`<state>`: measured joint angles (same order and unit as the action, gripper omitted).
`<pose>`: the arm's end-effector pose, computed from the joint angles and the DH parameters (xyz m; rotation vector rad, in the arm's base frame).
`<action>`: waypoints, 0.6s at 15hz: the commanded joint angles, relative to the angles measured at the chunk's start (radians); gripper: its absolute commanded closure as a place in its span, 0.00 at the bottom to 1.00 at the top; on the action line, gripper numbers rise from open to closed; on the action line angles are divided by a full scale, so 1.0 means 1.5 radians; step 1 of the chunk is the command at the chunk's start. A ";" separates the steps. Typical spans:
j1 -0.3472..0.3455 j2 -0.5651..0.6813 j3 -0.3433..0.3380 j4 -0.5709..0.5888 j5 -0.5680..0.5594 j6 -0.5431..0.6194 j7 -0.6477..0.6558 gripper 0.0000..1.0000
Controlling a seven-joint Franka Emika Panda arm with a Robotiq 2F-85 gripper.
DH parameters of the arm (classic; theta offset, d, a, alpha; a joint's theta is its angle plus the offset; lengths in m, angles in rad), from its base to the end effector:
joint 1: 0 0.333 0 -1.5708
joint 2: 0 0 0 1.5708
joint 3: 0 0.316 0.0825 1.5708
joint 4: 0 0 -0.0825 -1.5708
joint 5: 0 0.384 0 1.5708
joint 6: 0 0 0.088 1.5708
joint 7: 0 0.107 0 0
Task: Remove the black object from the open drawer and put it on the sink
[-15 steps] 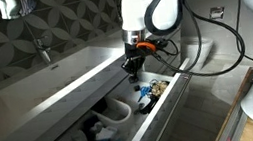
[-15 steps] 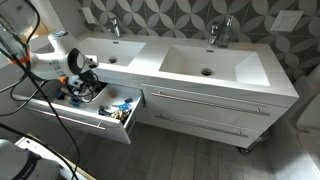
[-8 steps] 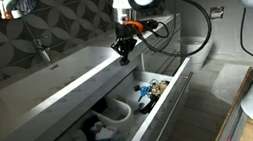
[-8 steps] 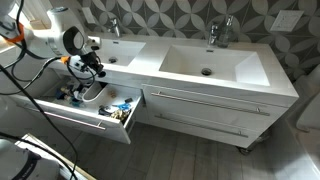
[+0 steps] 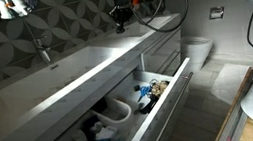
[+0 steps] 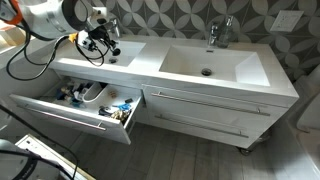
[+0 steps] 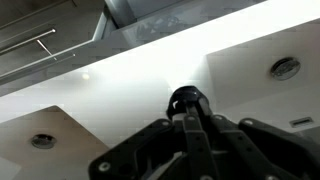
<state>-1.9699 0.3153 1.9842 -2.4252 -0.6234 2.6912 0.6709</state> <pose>0.5012 0.0173 0.3980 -2.9900 0.2888 -0.6908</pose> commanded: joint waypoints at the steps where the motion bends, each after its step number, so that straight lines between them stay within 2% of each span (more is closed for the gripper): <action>1: -0.072 0.019 0.036 0.004 -0.058 0.033 0.038 0.98; 4: -0.097 0.002 0.021 -0.004 -0.069 0.109 0.038 0.98; 7: -0.101 -0.029 -0.003 -0.017 -0.041 0.195 0.027 0.98; 8: -0.093 -0.031 -0.016 -0.022 -0.046 0.209 0.035 0.98; 9: -0.096 -0.005 -0.002 -0.014 -0.046 0.167 0.016 0.93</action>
<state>-2.1140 0.3069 1.9813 -2.4469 -0.6919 2.9422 0.6952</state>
